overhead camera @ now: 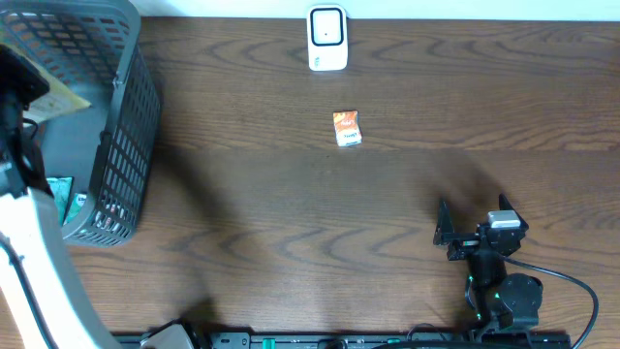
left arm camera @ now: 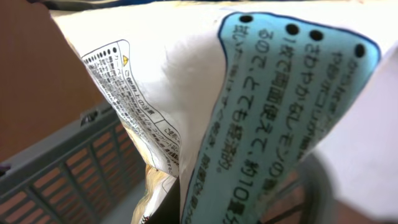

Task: Scan the item barcode
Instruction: 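Lift the white bag out and place it beside the orange box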

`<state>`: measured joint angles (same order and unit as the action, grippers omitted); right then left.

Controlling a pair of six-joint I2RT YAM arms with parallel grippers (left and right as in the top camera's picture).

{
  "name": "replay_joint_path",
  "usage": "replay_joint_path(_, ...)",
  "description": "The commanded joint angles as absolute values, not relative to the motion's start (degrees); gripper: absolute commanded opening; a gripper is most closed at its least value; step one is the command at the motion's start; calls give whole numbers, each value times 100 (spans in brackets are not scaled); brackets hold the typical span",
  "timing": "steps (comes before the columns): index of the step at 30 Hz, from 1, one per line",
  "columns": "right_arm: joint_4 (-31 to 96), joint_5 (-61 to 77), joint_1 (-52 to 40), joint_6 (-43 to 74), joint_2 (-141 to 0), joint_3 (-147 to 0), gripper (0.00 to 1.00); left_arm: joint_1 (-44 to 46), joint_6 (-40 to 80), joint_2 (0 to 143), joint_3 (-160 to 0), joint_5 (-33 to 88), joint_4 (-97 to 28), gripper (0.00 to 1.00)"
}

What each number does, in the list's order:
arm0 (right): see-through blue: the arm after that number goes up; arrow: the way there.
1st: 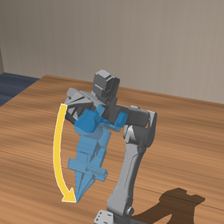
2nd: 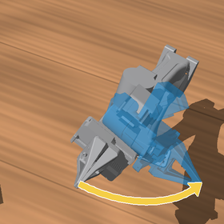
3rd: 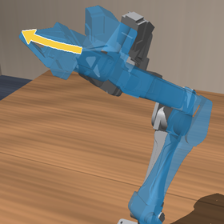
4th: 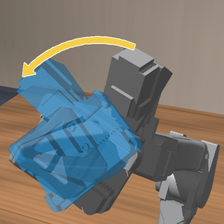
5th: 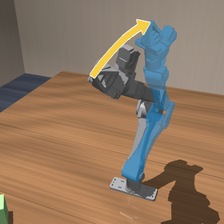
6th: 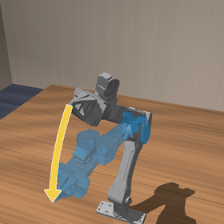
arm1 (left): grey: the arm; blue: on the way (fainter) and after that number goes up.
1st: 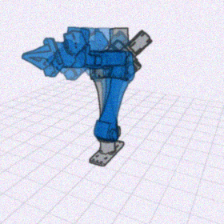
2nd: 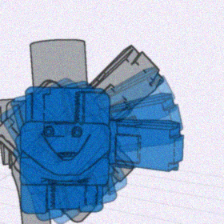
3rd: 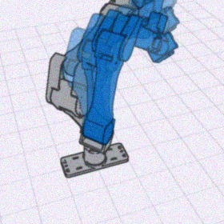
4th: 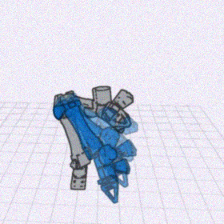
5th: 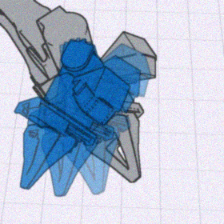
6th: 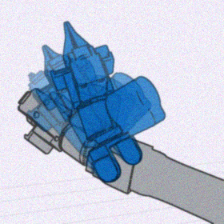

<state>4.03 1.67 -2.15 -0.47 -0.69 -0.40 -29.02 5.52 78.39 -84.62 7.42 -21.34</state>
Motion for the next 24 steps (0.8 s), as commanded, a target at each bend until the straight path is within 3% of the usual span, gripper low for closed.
replay_joint_path(1,429,163,-191,-49,-38,-34,99,-2676,1994,7183,-8530,864,-2001,8)
replay_joint_path(8,429,165,-191,-49,-38,-34,99,-1398,2307,7043,-8530,2010,-2038,7)
replay_joint_path(17,429,163,-191,-47,-38,-34,99,753,2305,7835,-8530,1990,-2038,8)
replay_joint_path(24,429,165,-191,-49,-38,-34,99,1702,2307,9231,-8530,1953,-2018,8)
